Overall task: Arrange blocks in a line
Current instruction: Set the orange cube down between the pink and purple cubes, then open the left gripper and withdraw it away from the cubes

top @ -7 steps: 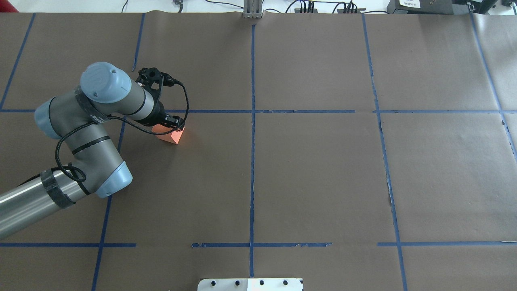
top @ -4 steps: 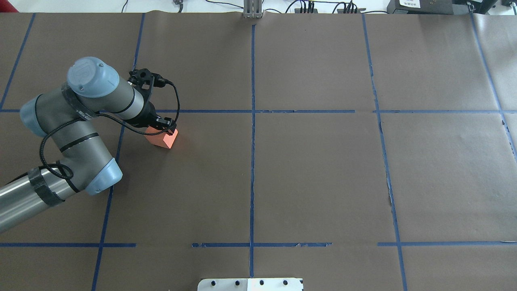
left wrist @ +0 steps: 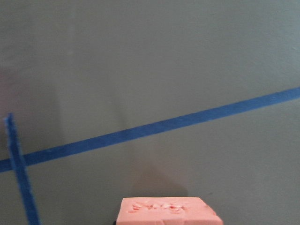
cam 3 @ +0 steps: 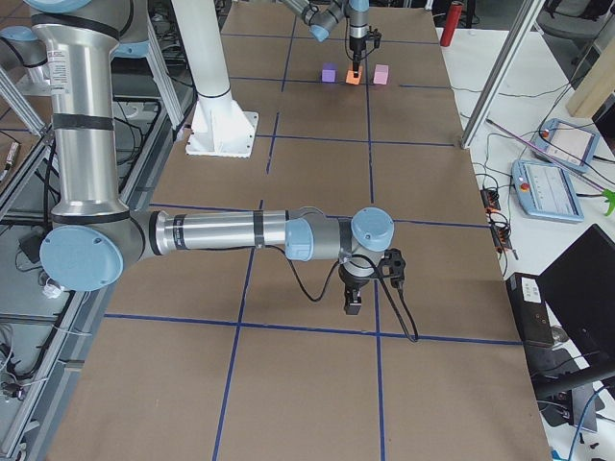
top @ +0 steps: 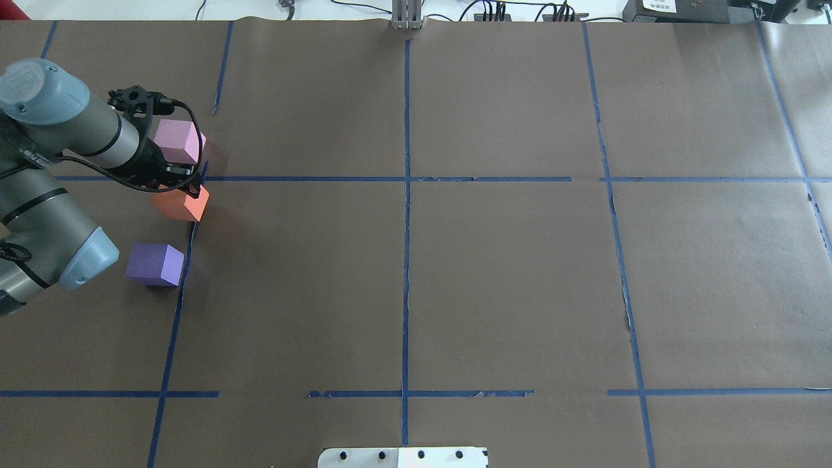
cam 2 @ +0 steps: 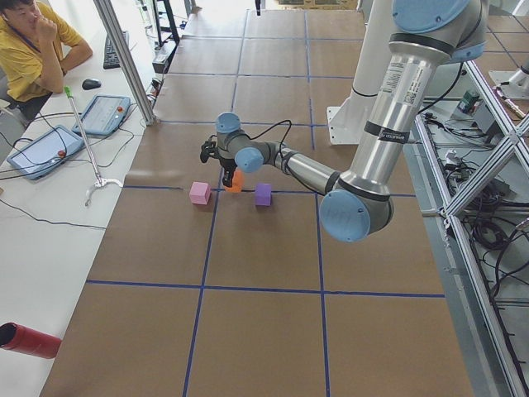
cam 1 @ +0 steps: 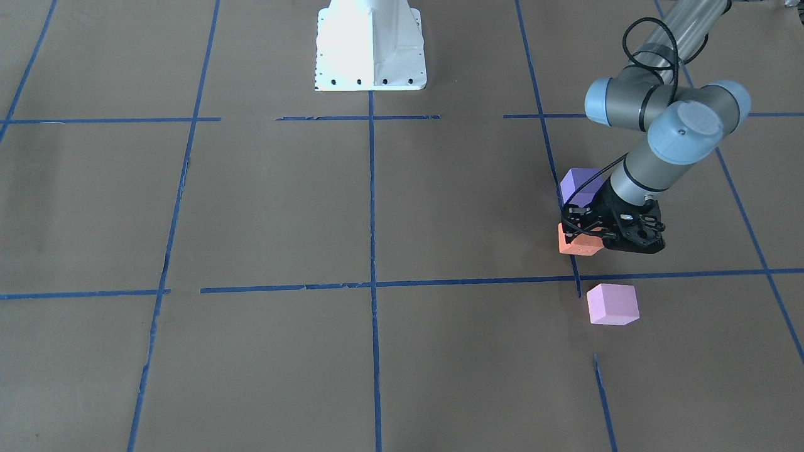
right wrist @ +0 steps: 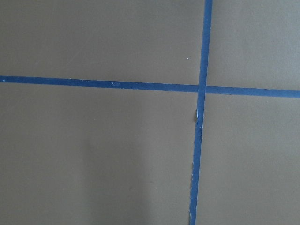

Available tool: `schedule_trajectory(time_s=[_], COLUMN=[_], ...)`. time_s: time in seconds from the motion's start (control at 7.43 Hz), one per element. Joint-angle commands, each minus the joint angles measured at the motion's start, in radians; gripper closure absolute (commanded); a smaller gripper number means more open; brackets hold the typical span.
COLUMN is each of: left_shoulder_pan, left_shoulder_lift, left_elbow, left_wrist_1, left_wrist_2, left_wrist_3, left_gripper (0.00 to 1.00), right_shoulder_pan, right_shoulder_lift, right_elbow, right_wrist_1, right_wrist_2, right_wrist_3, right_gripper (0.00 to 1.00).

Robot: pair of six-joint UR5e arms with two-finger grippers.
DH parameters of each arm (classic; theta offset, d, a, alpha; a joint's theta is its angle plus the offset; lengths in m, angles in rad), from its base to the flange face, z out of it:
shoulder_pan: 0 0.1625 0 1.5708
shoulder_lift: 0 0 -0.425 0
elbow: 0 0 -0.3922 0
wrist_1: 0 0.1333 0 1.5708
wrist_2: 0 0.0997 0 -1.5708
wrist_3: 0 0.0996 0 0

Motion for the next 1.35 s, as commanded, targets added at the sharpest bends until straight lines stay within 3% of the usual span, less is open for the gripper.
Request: schedule_trajectory(time_s=[0.0,0.13,0.27,0.4,0.94,1.08,1.21], left_shoulder_pan=[-0.005,-0.003,-0.003,-0.003,-0.087,-0.147,-0.233], left_shoulder_lift=[0.023,0.023,0.025,0.026,0.023,0.039,0.074], left_elbow=[0.003,0.008,0.011,0.012,-0.041,-0.064,-0.081], left_wrist_1=[-0.006,-0.006,-0.007,-0.007,0.008,0.009,0.037], left_wrist_2=[-0.001,-0.001,0.0,0.005,-0.003,-0.006,-0.022], left_wrist_3=[-0.008,-0.009,-0.012,-0.014,0.004,0.053,0.245], left_gripper=[0.86,0.79,0.58,0.01,0.0,0.0,0.0], right_shoulder_pan=[0.0,0.0,0.0,0.0,0.0,0.0,0.0], right_shoulder_lift=[0.0,0.0,0.0,0.0,0.0,0.0,0.0], right_elbow=[0.0,0.0,0.001,0.0,0.0,0.001,0.001], right_wrist_1=[0.0,0.0,0.0,0.0,0.0,0.0,0.0], right_wrist_2=[0.0,0.0,0.0,0.0,0.0,0.0,0.0], right_wrist_3=[0.0,0.0,0.0,0.0,0.0,0.0,0.0], right_gripper=[0.0,0.0,0.0,0.0,0.0,0.0,0.0])
